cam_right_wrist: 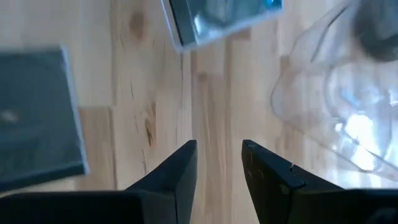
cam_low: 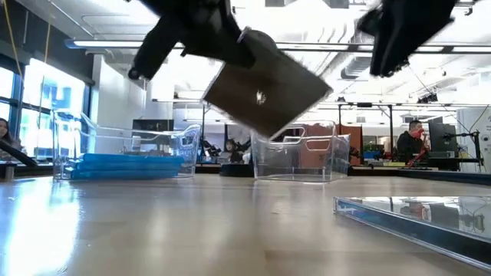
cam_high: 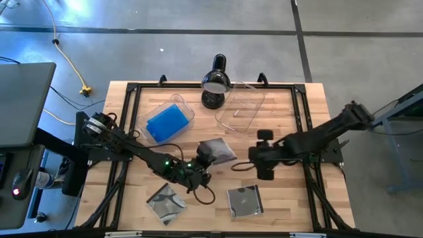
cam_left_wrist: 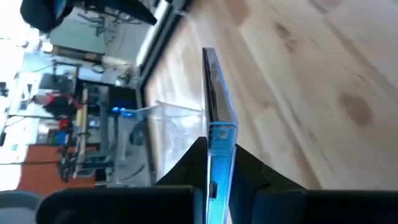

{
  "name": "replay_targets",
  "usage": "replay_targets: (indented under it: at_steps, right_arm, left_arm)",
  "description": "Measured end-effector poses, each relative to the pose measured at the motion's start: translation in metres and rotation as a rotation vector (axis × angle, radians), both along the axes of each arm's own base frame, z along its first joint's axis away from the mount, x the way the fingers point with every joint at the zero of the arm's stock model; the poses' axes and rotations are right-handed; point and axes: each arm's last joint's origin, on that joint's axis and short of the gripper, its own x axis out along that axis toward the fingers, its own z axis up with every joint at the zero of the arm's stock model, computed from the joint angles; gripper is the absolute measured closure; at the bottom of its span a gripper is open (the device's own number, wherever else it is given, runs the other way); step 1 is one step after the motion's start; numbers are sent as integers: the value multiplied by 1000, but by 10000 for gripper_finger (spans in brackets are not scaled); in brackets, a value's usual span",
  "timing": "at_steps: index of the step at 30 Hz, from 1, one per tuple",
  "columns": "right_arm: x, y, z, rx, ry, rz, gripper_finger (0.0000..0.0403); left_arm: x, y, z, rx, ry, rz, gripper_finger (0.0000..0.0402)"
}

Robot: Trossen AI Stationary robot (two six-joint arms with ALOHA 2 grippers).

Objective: Pick & place jewel cases by type
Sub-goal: Put the center black CD case into the right transparent bin

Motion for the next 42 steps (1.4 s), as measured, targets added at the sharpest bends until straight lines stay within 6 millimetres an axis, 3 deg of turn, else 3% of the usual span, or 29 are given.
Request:
replay_targets:
  at_steps: [8, 18, 26, 34, 42]
  right_arm:
    - [-32, 12, 33, -12, -187, 15, 279]
    - [-44, 27, 36, -27, -215, 80, 279]
    - [-47, 29, 33, -62, -213, 88, 279]
    - [-51, 25, 5, -72, -151, 41, 279]
    - [-51, 24, -20, -93, -197, -12, 279]
  left_arm:
    - [23, 23, 35, -30, -98, 86, 368]
    - [51, 89, 54, -112, -123, 105, 374]
    - [74, 129, 41, -132, -125, 47, 374]
    - [89, 158, 6, -161, -63, 62, 362]
    - [92, 174, 2, -214, -84, 58, 361]
